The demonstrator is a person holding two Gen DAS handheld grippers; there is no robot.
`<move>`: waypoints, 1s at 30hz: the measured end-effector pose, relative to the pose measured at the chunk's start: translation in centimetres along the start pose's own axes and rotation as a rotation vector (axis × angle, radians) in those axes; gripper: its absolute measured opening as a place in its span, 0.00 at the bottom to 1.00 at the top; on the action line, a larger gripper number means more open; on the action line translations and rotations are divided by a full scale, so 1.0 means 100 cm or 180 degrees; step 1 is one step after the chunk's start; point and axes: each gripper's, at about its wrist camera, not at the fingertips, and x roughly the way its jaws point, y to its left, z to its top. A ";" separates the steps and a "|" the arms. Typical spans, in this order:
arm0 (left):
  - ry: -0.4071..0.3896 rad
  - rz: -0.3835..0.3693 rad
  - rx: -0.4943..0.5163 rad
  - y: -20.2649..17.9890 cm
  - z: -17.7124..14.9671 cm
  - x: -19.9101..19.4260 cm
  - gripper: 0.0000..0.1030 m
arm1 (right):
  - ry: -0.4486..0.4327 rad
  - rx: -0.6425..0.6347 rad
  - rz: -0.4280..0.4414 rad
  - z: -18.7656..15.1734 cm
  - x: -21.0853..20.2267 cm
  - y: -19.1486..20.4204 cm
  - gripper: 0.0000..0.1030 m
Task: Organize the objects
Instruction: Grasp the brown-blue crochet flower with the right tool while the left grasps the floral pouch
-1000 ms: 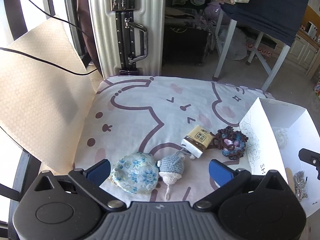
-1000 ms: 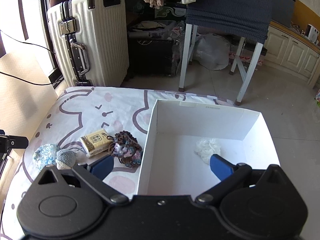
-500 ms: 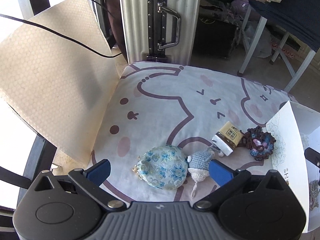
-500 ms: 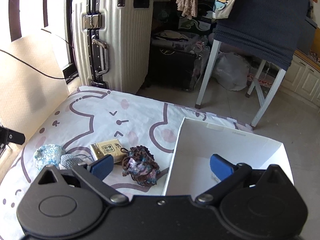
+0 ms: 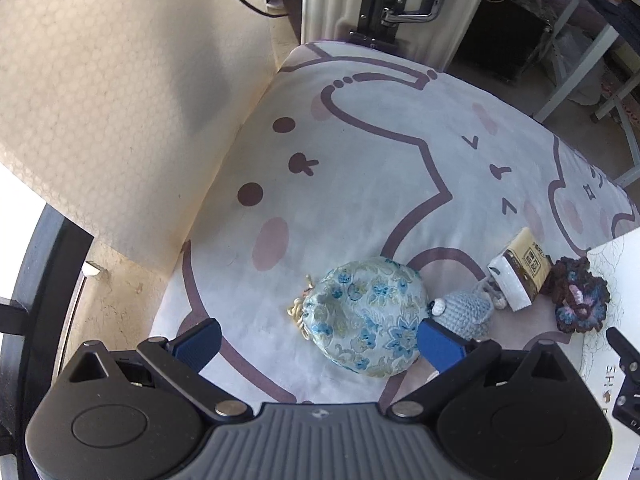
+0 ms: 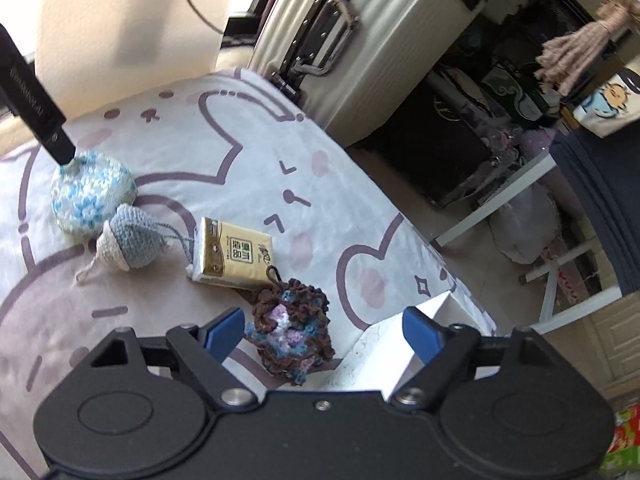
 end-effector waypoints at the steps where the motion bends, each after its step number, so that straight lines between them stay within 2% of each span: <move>1: 0.0031 0.0000 -0.0033 0.000 0.002 0.002 0.99 | 0.0074 -0.0060 0.0008 0.003 0.006 0.003 0.83; 7: 0.0221 0.0026 -0.0138 -0.010 0.017 0.028 1.00 | 0.0478 -0.0338 0.0078 0.009 0.044 0.019 0.83; 13: 0.0334 -0.0067 -0.0407 -0.015 0.024 0.050 1.00 | 0.0662 -0.0394 0.0034 0.010 0.068 0.027 0.83; 18: 0.0414 0.0006 -0.0357 -0.023 0.025 0.064 1.00 | 0.0813 -0.0449 0.0006 0.010 0.084 0.035 0.82; 22: 0.0405 0.0157 -0.0199 -0.029 0.022 0.069 1.00 | 0.0886 -0.0559 -0.0027 0.007 0.092 0.041 0.73; 28: 0.0542 0.0150 -0.0137 -0.026 0.015 0.077 1.00 | 0.0882 -0.0518 -0.0047 0.003 0.098 0.040 0.55; 30: 0.0491 0.0160 -0.0047 -0.029 0.013 0.074 0.96 | 0.0839 -0.0500 -0.0051 0.002 0.097 0.039 0.49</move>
